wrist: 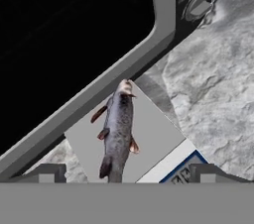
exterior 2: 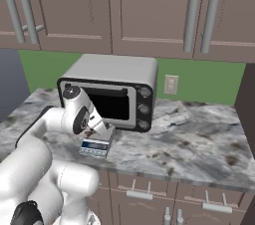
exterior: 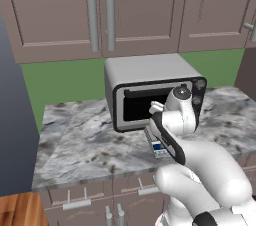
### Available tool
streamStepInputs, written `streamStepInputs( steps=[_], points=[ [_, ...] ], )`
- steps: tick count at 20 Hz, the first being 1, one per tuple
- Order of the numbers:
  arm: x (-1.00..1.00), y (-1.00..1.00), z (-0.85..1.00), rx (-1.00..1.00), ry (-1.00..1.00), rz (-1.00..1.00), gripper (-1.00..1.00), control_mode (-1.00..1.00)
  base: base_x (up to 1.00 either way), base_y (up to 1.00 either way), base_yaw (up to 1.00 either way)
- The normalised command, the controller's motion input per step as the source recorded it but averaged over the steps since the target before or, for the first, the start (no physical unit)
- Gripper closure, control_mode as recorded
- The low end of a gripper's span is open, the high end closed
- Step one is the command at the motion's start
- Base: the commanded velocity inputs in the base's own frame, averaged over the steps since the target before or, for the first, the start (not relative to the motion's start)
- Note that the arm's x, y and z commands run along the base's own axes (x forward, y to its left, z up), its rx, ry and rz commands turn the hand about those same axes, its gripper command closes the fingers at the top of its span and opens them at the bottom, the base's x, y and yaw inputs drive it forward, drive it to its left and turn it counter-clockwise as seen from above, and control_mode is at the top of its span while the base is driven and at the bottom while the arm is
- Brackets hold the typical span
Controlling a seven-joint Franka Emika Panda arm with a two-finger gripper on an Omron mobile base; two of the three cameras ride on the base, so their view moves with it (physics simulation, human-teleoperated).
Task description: Take the fish from the fridge and place it on the digital scale on the counter by the fridge. Wait a few seconds for a reading, then move it to the plate on the dining counter.
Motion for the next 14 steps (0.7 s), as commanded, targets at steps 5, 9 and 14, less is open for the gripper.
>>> streamStepInputs(
  steps=[5,9,14],
  points=[
    [-0.08,0.00,0.30,0.01,0.07,0.00,-1.00,-1.00,0.00,0.00,0.00],
    [0.00,0.02,0.02,0.00,0.05,0.00,-1.00,-1.00,0.00,0.00,0.00],
    [0.00,0.04,0.00,0.00,0.00,0.00,-1.00,-1.00,0.00,0.00,0.00]
  ],
)
